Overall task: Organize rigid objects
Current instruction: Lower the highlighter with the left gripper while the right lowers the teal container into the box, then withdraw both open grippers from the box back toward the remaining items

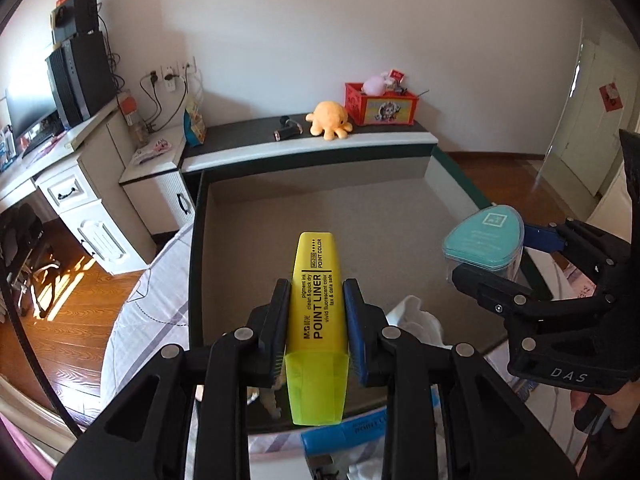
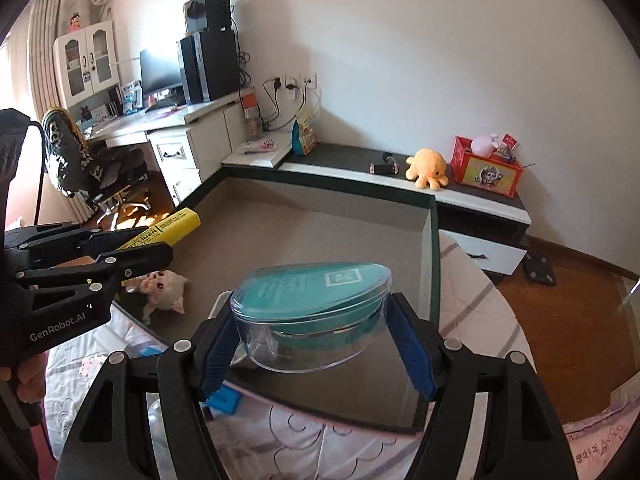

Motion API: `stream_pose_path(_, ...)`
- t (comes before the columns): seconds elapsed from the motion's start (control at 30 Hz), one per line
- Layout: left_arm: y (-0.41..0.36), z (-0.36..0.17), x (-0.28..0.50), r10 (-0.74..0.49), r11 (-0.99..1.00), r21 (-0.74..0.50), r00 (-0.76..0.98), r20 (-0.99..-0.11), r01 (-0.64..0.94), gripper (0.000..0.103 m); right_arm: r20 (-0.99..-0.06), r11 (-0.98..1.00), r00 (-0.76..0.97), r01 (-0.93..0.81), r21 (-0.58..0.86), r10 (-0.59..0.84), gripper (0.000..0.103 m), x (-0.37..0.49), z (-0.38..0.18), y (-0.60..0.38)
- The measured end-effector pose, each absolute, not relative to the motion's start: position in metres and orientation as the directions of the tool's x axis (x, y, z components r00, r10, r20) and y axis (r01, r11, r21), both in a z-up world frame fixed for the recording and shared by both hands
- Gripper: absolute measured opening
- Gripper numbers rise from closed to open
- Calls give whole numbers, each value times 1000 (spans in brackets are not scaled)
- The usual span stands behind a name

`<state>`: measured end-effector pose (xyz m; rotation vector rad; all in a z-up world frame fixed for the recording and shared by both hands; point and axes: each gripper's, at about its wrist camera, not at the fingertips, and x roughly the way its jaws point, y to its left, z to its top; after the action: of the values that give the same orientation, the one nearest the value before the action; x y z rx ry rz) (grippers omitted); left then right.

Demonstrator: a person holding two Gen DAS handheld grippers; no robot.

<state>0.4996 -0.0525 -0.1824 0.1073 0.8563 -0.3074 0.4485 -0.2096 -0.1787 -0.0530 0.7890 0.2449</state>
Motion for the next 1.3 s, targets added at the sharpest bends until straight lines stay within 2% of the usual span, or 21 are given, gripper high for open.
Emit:
stream_pose_path(0.27, -60, -217, 532, -165, 966, -25, 536, -828, 258, 27, -796, 978, 581, -198, 64, 170, 73, 490, -214, -209)
stream_pose_path(0.33, -59, -214, 528, -178, 965, -37, 541, -822, 261, 33, -796, 982, 583, -179, 67, 161, 73, 490, -216, -213)
stream_pose_path(0.4, -57, -206, 519, -202, 963, -60, 563, -801, 261, 60, -782, 982, 600, -169, 83, 170, 77, 484, -212, -218)
stream_pose_path(0.47, -51, -192, 501, -201, 966, -47, 618, -760, 256, 74, -758, 982, 627, -157, 101, 178, 80, 473, -201, -223)
stream_pose_path(0.6, -38, -155, 446, -188, 975, -35, 740, -645, 218, 97, -693, 982, 696, -156, 109, 187, 81, 430, -169, -227)
stream_pose_path(0.67, -29, -139, 412, -169, 983, -36, 797, -579, 181, 102, -645, 982, 741, -153, 109, 187, 84, 397, -149, -227)
stream_pose_path(0.87, -10, -110, 307, -76, 997, -36, 901, -426, 67, 103, -493, 988, 857, -115, 99, 150, 94, 292, -109, -220)
stream_pose_path(0.93, -6, -105, 275, -62, 998, -35, 919, -390, 53, 103, -438, 991, 890, -95, 96, 127, 103, 257, -101, -215)
stream_pose_path(1.03, -6, -102, 233, -44, 999, -10, 938, -345, 43, 103, -374, 993, 921, -84, 81, 109, 103, 214, -93, -206)
stream_pose_path(1.3, -6, -91, 160, -27, 998, 39, 951, -307, 41, 103, -330, 993, 938, -82, 80, 104, 103, 139, -82, -189)
